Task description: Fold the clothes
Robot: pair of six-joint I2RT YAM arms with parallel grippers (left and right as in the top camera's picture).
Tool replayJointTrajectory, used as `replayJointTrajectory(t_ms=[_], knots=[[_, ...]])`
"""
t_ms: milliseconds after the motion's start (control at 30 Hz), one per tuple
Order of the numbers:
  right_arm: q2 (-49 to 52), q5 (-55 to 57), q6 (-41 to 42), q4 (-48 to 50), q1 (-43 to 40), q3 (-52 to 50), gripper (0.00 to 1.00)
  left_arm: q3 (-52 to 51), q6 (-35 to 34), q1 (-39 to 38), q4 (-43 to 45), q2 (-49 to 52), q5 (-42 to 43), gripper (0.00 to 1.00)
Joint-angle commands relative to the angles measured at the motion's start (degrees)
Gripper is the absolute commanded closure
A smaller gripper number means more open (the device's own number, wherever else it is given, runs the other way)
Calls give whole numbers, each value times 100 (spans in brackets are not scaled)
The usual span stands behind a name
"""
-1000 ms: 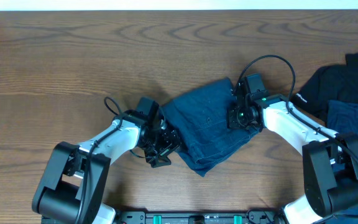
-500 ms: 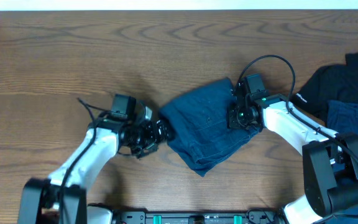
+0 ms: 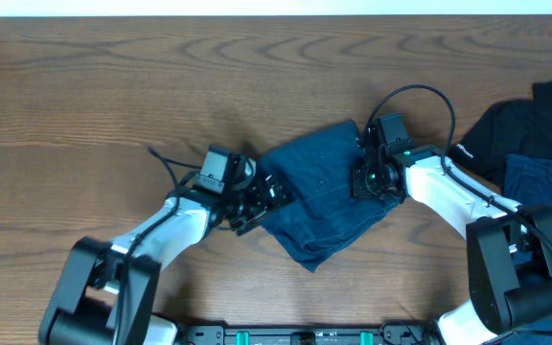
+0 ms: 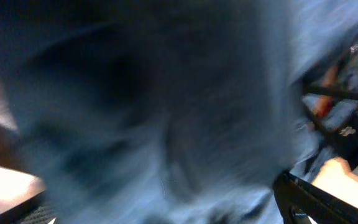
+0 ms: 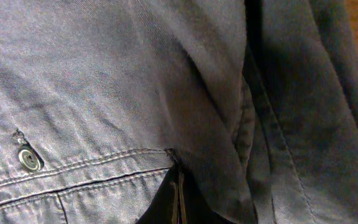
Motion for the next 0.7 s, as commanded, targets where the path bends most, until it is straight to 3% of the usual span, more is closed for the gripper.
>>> replayJointTrajectory(t_ms=[0, 233, 367, 467, 533, 667], knots=[[83, -74, -4, -22, 74, 11, 99, -184, -612, -203, 199, 496, -140, 2], [83, -90, -7, -20, 74, 11, 99, -186, -664, -542, 634, 588, -293, 1], [83, -90, -4, -17, 74, 11, 99, -188, -603, -632, 601, 588, -605, 16], [83, -90, -31, -20, 72, 11, 99, -188, -420, -632, 608, 588, -643, 37], [81, -87, -72, -22, 72, 13, 99, -188, -186, -627, 616, 586, -636, 64], [-37, -87, -74, -179, 26, 61, 99, -155, 297, -581, 588, 492, -514, 85]])
